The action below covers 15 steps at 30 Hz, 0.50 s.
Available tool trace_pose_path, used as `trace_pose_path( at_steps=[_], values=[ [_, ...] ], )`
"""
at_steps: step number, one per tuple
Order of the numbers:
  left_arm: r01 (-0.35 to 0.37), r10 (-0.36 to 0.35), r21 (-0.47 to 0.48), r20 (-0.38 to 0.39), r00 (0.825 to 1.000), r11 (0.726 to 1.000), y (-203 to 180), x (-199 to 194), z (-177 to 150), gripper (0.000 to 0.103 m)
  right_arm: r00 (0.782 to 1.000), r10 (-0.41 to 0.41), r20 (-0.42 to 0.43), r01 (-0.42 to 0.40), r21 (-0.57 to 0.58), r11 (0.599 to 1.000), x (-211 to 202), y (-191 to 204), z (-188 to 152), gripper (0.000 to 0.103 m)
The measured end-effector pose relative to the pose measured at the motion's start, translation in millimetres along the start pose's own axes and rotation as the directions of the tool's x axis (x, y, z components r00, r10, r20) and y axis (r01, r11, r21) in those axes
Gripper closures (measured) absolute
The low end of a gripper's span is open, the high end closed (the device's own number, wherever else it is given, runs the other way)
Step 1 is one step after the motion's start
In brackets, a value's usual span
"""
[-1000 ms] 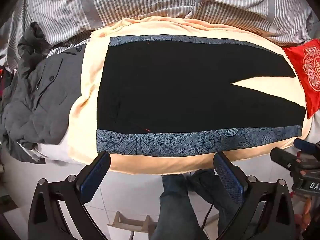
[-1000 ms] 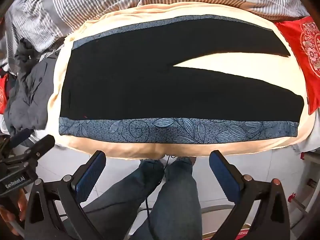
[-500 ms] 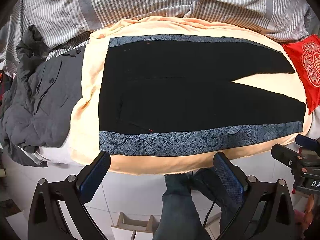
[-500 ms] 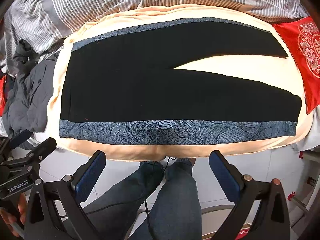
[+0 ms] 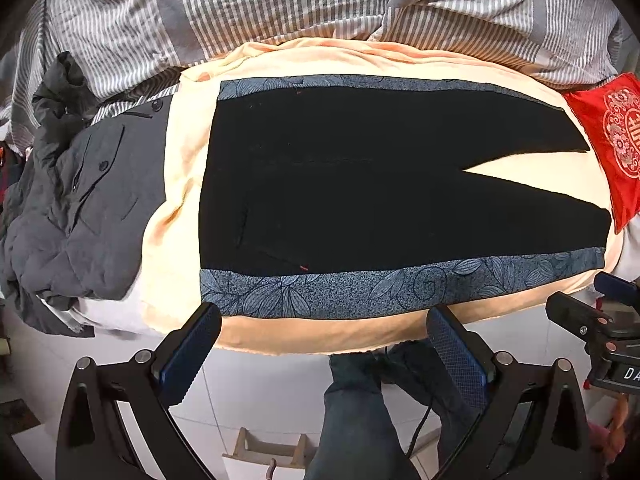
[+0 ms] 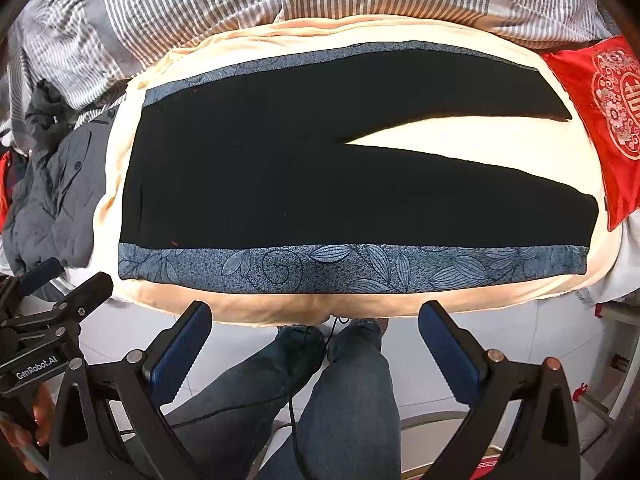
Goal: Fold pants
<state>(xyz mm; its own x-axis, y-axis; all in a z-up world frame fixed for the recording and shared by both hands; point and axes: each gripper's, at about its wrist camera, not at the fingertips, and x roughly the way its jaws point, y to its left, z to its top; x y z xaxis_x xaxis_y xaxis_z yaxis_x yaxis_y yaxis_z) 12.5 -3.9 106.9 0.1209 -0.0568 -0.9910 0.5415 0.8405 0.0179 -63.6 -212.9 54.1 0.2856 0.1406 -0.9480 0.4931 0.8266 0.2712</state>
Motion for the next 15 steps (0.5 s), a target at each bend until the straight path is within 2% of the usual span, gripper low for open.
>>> trace_pose_path(
  at_steps=[15],
  values=[
    [0.004,-0.004,0.001,-0.006,1.000,1.000,7.7,5.7,0.8,0.000,1.000,-0.005,0.000,0.005,0.010,1.000,0.2,2.5,-1.7,0.000]
  ],
)
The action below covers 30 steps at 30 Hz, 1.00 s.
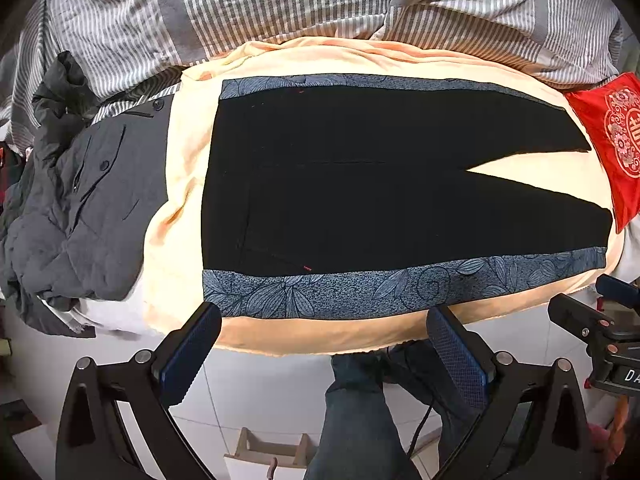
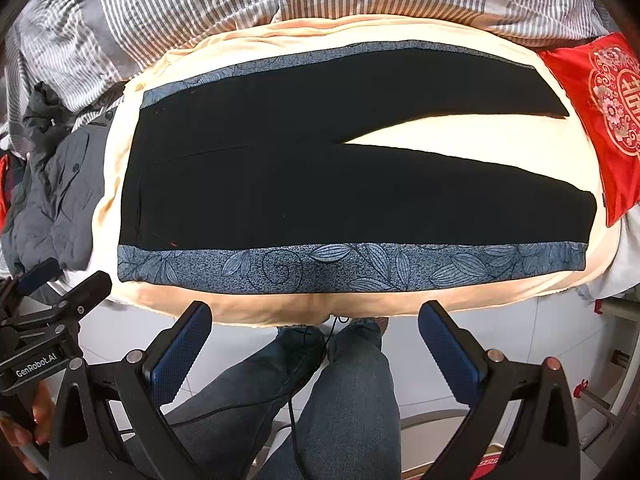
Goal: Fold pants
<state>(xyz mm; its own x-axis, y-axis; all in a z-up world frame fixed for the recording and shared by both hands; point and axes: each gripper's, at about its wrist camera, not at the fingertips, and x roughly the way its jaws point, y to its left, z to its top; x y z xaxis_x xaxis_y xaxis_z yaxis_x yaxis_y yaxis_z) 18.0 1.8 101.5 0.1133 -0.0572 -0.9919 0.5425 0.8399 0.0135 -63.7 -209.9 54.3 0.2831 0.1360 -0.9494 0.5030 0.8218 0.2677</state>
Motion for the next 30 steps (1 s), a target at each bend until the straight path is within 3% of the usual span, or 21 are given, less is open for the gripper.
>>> trace_pose_path(
  at_steps=[30],
  values=[
    [-0.001,0.000,-0.022,-0.034,0.999,1.000,6.4,12.8,-5.5,0.000,1.000,0.023,-0.022,-0.022,0.033,0.999,11.8,0.2,-9.2,0.000]
  ],
)
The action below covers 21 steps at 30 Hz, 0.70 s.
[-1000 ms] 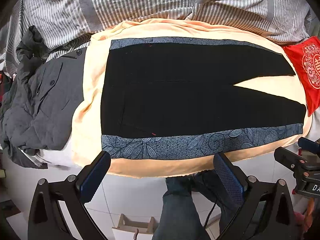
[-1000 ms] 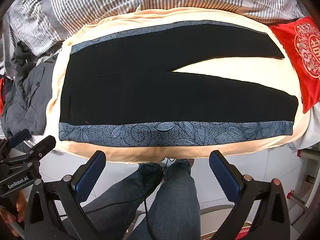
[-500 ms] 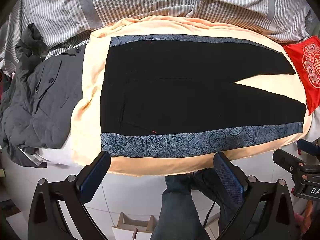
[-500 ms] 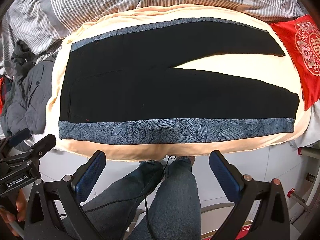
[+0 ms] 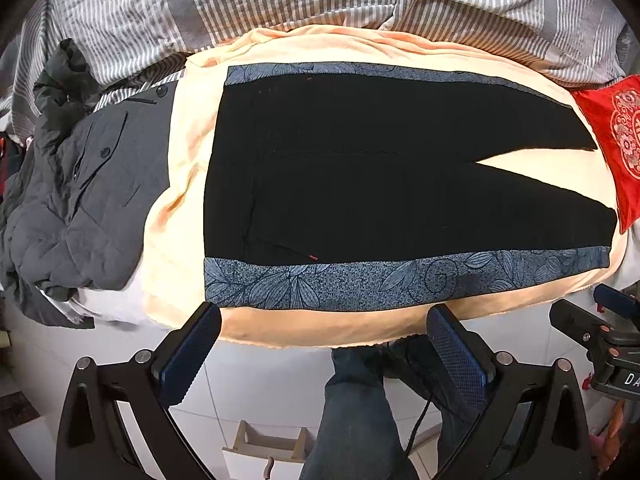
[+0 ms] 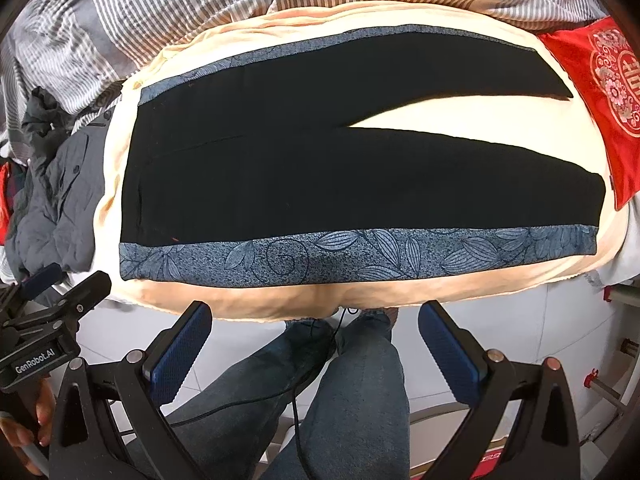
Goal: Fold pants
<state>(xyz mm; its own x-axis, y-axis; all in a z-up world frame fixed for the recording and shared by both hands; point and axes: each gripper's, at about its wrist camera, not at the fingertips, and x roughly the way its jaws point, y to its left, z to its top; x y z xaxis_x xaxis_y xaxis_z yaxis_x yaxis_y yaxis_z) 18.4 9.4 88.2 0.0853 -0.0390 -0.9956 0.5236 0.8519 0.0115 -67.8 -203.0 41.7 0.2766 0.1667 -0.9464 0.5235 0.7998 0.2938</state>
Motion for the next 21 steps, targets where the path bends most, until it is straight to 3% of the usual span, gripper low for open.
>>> trace_pose_path(
  at_steps=[8,13,18,21],
  values=[
    [0.003,-0.004,-0.045,-0.003,1.000,0.999,7.1,8.1,1.3,0.000,1.000,0.026,0.006,-0.026,0.023,0.999,2.6,-7.8,3.5,0.000],
    [0.056,-0.056,-0.180,0.002,0.998,0.982,32.8,20.3,5.6,0.000,0.994,0.104,0.032,-0.106,0.062,0.992,0.2,-20.7,8.8,0.000],
    [0.075,-0.081,-0.278,-0.008,0.997,0.958,54.4,48.7,-0.7,0.000,0.960,0.279,0.030,-0.280,0.171,0.945,23.7,-43.9,13.1,0.000],
    [0.103,-0.122,-0.343,-0.034,0.992,0.934,64.8,74.5,-10.5,0.000,0.914,0.406,0.021,-0.397,0.265,0.879,55.9,-56.6,8.8,0.000]
  ],
)
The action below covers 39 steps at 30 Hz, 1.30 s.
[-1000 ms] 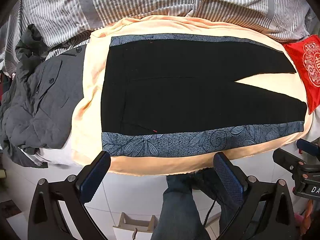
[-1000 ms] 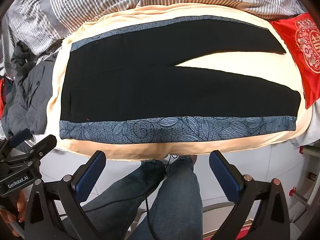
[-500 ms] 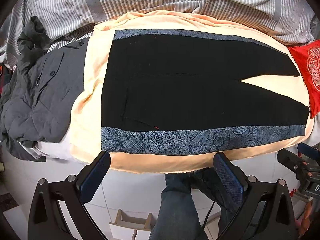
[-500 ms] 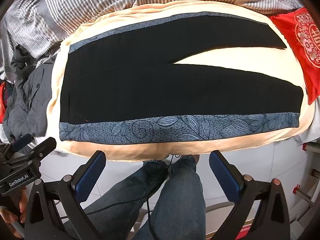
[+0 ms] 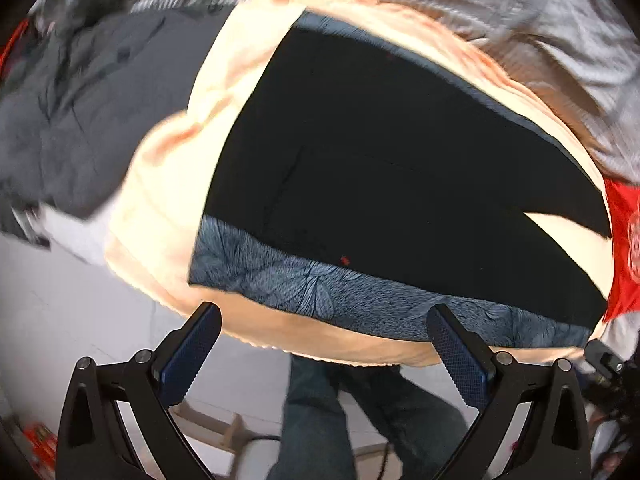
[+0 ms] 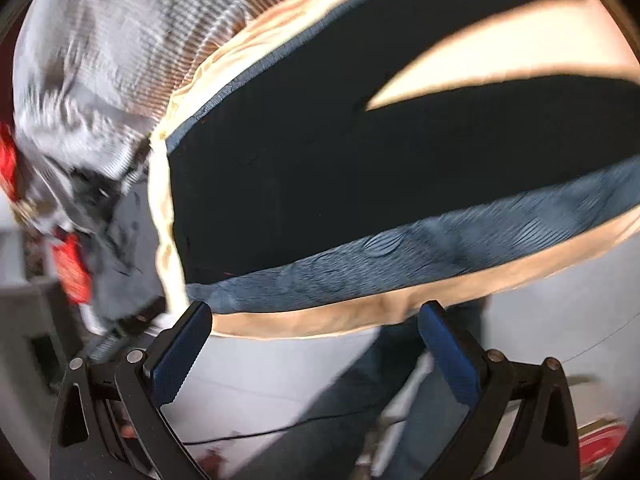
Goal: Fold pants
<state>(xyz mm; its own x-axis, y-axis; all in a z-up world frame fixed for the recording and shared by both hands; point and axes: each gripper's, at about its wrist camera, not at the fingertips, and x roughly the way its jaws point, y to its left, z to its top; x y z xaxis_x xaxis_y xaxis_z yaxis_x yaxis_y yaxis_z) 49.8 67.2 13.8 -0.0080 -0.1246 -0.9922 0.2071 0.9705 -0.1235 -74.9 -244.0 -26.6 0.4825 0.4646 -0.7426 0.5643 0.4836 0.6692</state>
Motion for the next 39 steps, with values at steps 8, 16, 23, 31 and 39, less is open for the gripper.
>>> trace_pose_path(
  at_steps=[8,16,23,31,39],
  values=[
    [0.065,-0.068,-0.084,-0.036,0.997,0.994,18.6,48.7,-19.4,0.000,0.975,0.204,-0.083,-0.187,0.179,0.966,79.9,-61.2,-19.0,0.027],
    [0.139,-0.145,-0.110,-0.047,0.988,0.984,19.5,73.8,-27.9,0.000,0.933,0.358,-0.035,-0.338,0.252,0.907,123.0,-101.5,-26.4,0.030],
    [0.189,-0.198,-0.146,-0.049,0.979,0.971,29.9,78.4,-33.6,0.000,0.879,0.474,0.057,-0.472,0.251,0.845,134.8,-108.7,-14.2,0.030],
    [0.248,-0.258,-0.197,-0.026,0.966,0.949,36.9,77.6,-34.2,0.000,0.805,0.591,0.053,-0.579,0.289,0.762,120.0,-93.9,-2.3,0.091],
    [0.334,-0.333,-0.306,0.060,0.941,0.891,49.6,83.9,-18.1,0.000,0.771,0.637,0.023,-0.620,0.256,0.742,89.7,-71.8,9.0,0.091]
  ],
)
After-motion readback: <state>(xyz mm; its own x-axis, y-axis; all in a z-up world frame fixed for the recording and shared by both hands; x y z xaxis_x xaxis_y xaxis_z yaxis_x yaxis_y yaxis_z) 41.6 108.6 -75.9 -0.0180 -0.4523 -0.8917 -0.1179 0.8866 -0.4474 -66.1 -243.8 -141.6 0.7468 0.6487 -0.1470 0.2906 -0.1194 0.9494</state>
